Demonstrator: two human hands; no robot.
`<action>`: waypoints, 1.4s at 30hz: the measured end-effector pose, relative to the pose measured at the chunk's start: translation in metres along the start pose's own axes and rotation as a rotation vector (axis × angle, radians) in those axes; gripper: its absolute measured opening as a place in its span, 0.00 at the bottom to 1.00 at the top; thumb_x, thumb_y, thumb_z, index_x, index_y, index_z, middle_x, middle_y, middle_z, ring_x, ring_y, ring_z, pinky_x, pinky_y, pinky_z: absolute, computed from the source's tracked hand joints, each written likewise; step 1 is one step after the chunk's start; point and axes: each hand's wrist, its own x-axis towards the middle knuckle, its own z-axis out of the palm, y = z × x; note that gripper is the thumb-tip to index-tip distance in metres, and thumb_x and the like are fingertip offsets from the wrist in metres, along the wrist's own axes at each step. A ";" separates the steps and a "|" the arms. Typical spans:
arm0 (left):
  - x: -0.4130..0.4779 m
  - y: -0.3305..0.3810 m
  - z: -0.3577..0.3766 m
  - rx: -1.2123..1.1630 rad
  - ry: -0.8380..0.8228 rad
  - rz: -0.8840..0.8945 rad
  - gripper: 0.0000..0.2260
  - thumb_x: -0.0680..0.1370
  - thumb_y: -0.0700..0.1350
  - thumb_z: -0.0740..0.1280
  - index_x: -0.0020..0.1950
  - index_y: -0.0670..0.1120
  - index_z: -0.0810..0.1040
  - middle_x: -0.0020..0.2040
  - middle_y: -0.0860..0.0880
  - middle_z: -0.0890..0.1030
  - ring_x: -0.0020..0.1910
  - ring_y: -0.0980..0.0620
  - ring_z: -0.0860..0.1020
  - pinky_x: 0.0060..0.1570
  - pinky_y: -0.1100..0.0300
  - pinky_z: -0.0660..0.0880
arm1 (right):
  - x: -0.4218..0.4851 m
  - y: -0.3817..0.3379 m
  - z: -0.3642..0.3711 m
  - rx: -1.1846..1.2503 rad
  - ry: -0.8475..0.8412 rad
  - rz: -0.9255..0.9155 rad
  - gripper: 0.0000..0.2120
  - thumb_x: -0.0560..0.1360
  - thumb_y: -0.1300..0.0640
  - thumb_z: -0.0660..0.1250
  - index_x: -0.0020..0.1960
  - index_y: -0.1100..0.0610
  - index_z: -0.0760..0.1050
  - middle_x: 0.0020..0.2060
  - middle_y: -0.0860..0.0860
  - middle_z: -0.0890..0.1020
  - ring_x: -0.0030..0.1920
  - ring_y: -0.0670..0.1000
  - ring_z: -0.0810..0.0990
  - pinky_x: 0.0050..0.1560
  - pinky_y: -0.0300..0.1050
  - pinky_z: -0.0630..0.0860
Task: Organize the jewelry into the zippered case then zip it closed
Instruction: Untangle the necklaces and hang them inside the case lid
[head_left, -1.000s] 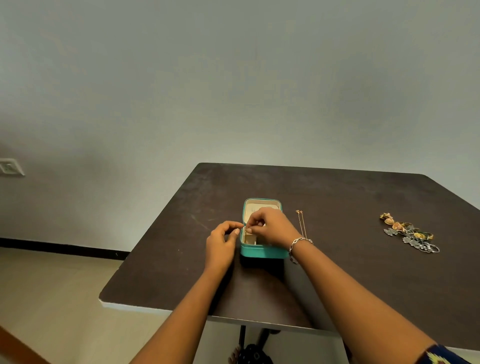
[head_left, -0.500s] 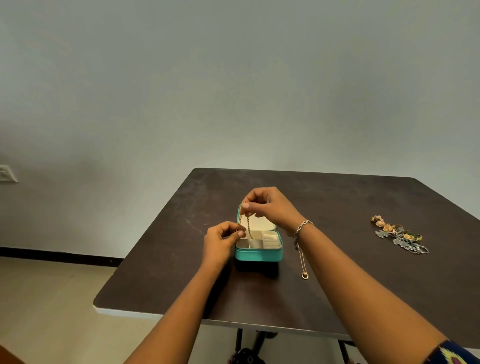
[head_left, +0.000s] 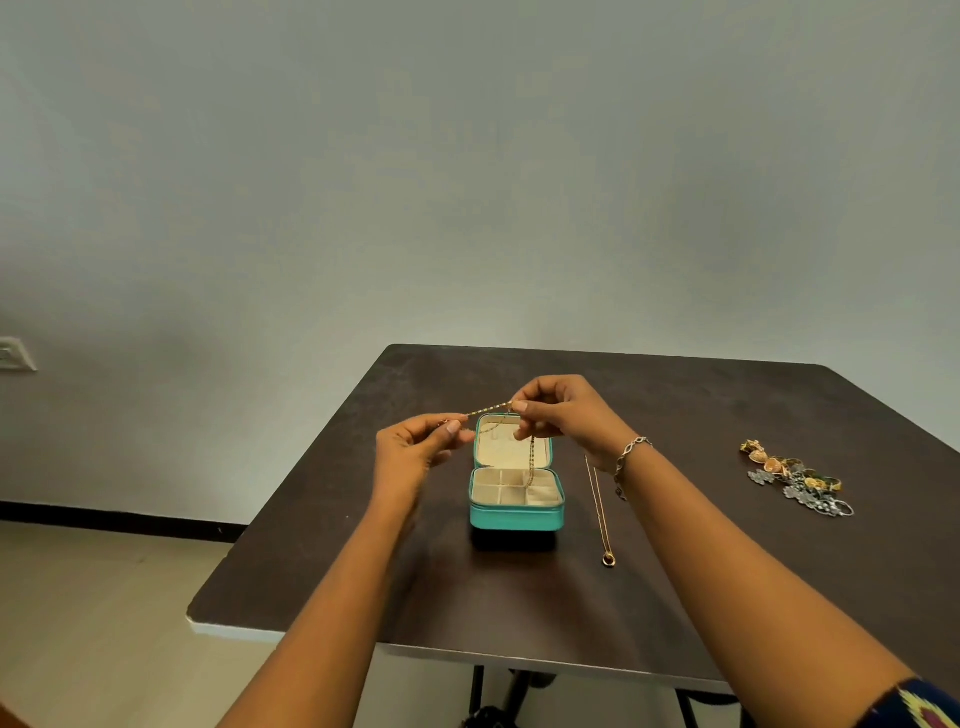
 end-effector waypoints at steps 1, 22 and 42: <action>0.001 0.002 -0.001 -0.018 0.008 -0.011 0.06 0.75 0.39 0.66 0.45 0.48 0.81 0.34 0.53 0.84 0.43 0.54 0.81 0.47 0.57 0.75 | 0.000 0.001 -0.001 0.001 -0.009 0.009 0.03 0.75 0.63 0.65 0.42 0.59 0.76 0.33 0.54 0.78 0.29 0.43 0.80 0.35 0.33 0.76; 0.008 0.034 -0.017 -0.420 0.115 -0.240 0.06 0.77 0.41 0.64 0.42 0.45 0.78 0.29 0.53 0.81 0.32 0.56 0.80 0.42 0.58 0.76 | -0.017 0.020 -0.022 0.205 -0.163 0.189 0.11 0.76 0.57 0.62 0.35 0.59 0.74 0.34 0.51 0.78 0.32 0.45 0.70 0.32 0.35 0.71; 0.007 0.032 -0.014 -0.439 0.264 -0.349 0.07 0.75 0.32 0.64 0.43 0.42 0.77 0.36 0.47 0.79 0.29 0.56 0.80 0.27 0.68 0.76 | -0.035 0.029 -0.057 0.841 0.151 0.232 0.10 0.77 0.69 0.55 0.46 0.64 0.75 0.33 0.54 0.83 0.36 0.51 0.84 0.39 0.43 0.82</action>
